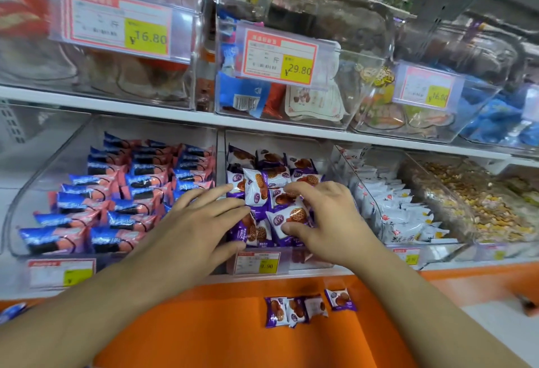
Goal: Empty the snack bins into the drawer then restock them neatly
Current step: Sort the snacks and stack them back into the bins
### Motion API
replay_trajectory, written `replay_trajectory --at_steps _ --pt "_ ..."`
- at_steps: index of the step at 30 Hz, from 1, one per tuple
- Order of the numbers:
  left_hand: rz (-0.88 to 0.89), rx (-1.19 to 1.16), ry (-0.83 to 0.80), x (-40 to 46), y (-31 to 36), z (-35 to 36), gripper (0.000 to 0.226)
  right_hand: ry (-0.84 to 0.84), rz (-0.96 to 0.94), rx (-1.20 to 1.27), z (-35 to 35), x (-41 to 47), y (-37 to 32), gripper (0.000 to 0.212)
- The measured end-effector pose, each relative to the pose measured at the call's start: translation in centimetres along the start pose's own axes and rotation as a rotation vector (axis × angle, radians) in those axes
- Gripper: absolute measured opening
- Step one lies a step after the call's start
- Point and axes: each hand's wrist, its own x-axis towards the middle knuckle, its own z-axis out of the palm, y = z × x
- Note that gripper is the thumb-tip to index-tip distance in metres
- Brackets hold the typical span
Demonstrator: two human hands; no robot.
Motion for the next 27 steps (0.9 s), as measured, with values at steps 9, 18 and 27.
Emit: replay_trajectory --at_steps 9,18,27 --pt "-0.023 -0.084 0.115 0.0 1.0 -0.4 0.059 0.065 0.038 -0.262 0.4 -0.6 1.8 0.047" --pt "-0.149 -0.316 0.288 -0.1 2.8 -0.9 0.066 -0.131 0.156 0.63 -0.7 -0.7 -4.6 0.025" --pt "-0.037 -0.087 0.026 -0.2 2.7 0.1 0.054 -0.181 -0.003 0.253 1.1 0.3 -3.3 0.037"
